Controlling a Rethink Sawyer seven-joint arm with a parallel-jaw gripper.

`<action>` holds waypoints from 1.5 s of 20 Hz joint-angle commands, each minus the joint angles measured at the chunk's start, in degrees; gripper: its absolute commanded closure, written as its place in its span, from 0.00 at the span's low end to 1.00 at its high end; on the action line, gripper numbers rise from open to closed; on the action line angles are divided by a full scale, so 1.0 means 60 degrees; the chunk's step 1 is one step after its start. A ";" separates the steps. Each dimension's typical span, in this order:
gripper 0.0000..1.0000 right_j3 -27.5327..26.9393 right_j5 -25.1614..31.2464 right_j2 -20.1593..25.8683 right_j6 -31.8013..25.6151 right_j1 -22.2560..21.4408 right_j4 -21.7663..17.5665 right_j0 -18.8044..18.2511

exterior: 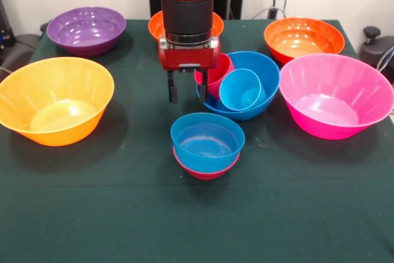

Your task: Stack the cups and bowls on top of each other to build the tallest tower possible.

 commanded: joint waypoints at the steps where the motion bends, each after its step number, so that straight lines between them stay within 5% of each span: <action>1: 0.00 0.0969 -0.0144 -0.0019 0.0991 0.0437 -0.0251 0.0473; 30: 0.00 0.1524 -0.0324 -0.0109 0.1401 0.0005 0.0542 0.1030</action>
